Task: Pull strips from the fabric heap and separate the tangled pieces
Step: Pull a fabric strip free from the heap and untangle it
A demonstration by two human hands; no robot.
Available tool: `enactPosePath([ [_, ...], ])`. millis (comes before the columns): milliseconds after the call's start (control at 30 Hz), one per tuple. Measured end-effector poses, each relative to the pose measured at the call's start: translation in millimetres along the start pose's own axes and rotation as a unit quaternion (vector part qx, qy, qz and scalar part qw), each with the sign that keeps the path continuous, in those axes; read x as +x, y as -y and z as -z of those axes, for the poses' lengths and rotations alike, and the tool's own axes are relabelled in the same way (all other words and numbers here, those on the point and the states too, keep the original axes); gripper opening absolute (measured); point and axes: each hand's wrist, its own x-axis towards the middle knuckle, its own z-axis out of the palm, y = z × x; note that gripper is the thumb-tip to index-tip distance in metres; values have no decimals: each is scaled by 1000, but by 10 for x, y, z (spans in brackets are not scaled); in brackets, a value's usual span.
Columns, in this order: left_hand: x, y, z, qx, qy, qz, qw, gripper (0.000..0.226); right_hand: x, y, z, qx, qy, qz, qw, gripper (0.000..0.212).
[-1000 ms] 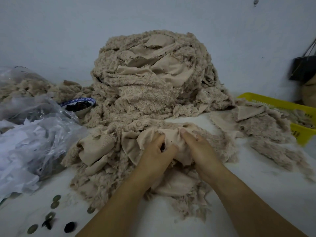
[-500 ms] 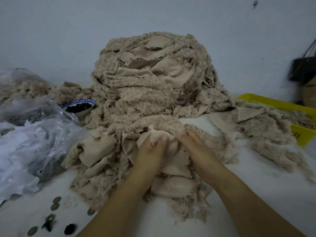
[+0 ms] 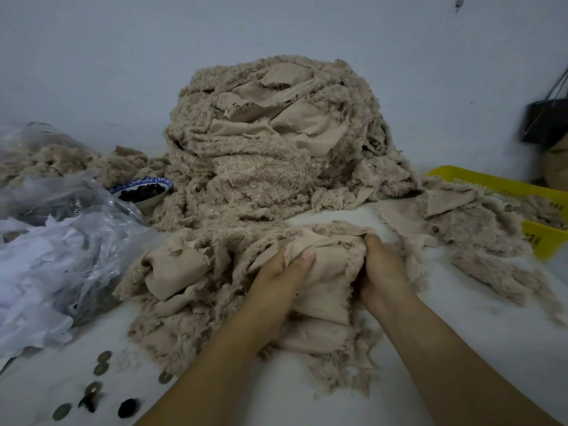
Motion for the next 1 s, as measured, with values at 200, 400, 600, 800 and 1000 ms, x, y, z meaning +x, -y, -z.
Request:
enactPosePath([
  [200,29,-70,10,-167,-7,74,983,27,-23,-30,-34,-42,-16,-23,999,33],
  [400,108,-185,163,-212,-31,23,977,37,136,100,102,56,-21,5,998,24],
  [600,87,-177,71,-175,-71,-2,982,44,77,11,0,88,-3,-6,996,23],
  [800,106,-264,173,-115,-189,-125,967,53,68,87,89,88,-12,29,996,14],
  [1000,41,-156,60,-49,-38,-87,994,60,-175,31,-23,-281,24,296,913,38],
])
